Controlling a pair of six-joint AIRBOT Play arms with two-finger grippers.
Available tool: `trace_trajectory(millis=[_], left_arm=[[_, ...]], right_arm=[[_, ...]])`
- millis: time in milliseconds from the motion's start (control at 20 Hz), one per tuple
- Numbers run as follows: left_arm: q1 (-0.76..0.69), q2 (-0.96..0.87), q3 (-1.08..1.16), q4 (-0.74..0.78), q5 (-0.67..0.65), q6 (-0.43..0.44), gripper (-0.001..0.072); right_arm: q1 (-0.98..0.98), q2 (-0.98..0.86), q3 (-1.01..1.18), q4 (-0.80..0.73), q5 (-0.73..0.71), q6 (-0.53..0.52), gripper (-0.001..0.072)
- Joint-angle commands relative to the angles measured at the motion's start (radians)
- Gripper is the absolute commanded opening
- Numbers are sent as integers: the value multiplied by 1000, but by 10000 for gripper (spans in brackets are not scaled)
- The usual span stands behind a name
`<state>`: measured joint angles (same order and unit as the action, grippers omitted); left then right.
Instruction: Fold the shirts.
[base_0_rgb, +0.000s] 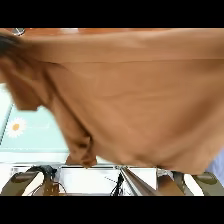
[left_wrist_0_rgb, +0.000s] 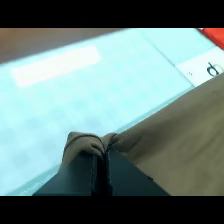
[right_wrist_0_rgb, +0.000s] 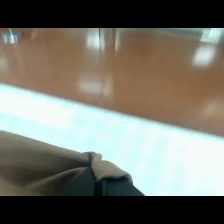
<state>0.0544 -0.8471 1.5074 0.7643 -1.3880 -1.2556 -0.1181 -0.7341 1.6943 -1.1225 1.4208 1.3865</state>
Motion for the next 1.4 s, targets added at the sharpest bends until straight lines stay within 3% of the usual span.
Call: trace_trajectory(millis=[0,200,500,550,600,650,750,900,1000,1050,1150,1350], left_arm=[[-68,-177,-182,-8,177,82,25],[-84,-480,-130,-75,359,80,25],[-125,-750,-93,-182,357,76,28],[-133,-774,-93,-182,356,72,110],[-142,-792,-93,-181,346,72,439],[-146,-804,-92,-177,307,66,709],[-119,-808,-82,-120,212,40,709],[1,-799,-45,103,-85,-129,706],[71,-762,-81,233,-214,-172,706],[94,-719,-139,245,-209,-171,706],[100,-619,-301,207,-116,-165,706],[-26,-449,-697,-164,41,52,706]], right_arm=[[1,-109,-173,-45,-108,-22,25],[0,-409,-177,-141,-223,37,25],[0,-822,-157,138,-408,54,25],[0,-870,-145,185,-433,63,26],[0,-908,-135,219,-446,82,26],[-3,-941,-126,244,-450,108,67],[-27,-972,-121,308,-423,115,608],[-146,-948,-121,316,-247,71,629],[-250,-914,-122,258,-63,18,627],[-293,-885,-139,185,14,-6,624],[-362,-789,-251,52,30,-11,620],[-436,-547,-674,62,-198,-30,620]])
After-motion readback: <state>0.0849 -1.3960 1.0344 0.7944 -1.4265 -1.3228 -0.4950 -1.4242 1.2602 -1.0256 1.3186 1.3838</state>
